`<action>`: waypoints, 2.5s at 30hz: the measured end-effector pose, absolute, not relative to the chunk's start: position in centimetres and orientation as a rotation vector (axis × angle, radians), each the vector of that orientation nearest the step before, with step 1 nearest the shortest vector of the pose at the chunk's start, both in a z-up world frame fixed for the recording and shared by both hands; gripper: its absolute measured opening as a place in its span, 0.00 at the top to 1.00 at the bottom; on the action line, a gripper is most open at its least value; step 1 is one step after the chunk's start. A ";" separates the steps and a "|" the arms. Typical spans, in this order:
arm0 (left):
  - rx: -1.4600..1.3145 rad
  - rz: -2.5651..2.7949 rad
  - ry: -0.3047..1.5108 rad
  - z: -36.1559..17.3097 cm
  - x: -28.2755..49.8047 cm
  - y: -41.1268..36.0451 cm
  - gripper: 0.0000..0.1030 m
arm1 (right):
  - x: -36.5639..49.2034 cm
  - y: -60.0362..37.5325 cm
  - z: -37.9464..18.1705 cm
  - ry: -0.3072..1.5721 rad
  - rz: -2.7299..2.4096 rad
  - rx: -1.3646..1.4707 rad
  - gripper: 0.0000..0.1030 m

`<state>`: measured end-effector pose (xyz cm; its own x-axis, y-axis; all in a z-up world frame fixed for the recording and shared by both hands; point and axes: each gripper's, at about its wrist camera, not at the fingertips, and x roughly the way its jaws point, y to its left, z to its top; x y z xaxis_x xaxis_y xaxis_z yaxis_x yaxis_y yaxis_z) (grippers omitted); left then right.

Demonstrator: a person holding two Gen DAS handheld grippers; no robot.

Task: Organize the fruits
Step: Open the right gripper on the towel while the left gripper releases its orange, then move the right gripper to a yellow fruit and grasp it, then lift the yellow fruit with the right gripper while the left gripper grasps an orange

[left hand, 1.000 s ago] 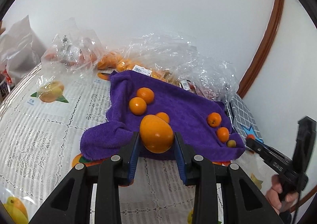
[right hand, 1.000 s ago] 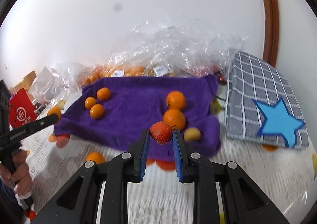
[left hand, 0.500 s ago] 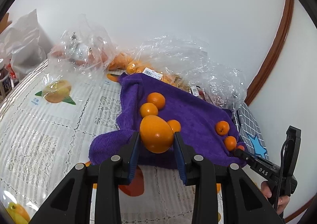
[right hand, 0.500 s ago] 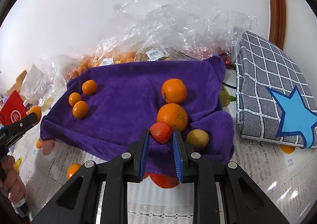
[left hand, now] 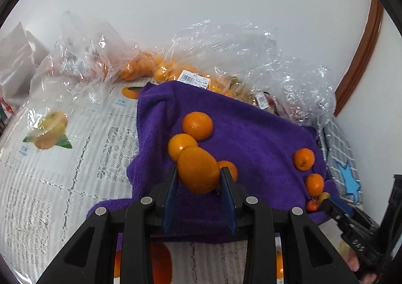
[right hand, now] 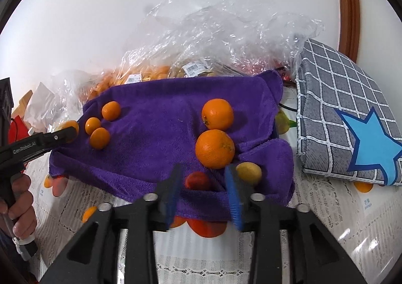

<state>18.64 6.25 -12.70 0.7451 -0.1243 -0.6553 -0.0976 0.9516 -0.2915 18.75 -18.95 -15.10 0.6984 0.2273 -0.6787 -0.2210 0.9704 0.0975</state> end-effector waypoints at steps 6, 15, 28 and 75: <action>-0.322 0.026 0.785 -13.7 19.6 6.0 0.69 | 18.9 -19.5 -15.0 0.754 0.226 0.050 0.58; -0.287 0.025 0.761 -14.0 19.7 5.6 0.69 | 18.1 -18.8 -14.6 0.704 0.236 0.009 0.58; -0.298 -0.003 0.702 -13.7 18.9 5.8 0.61 | 17.5 -19.4 -14.0 0.665 0.211 0.015 0.58; -0.280 -0.177 0.591 -11.5 12.3 6.5 0.61 | 8.3 -15.6 -16.4 0.814 0.174 -0.066 0.74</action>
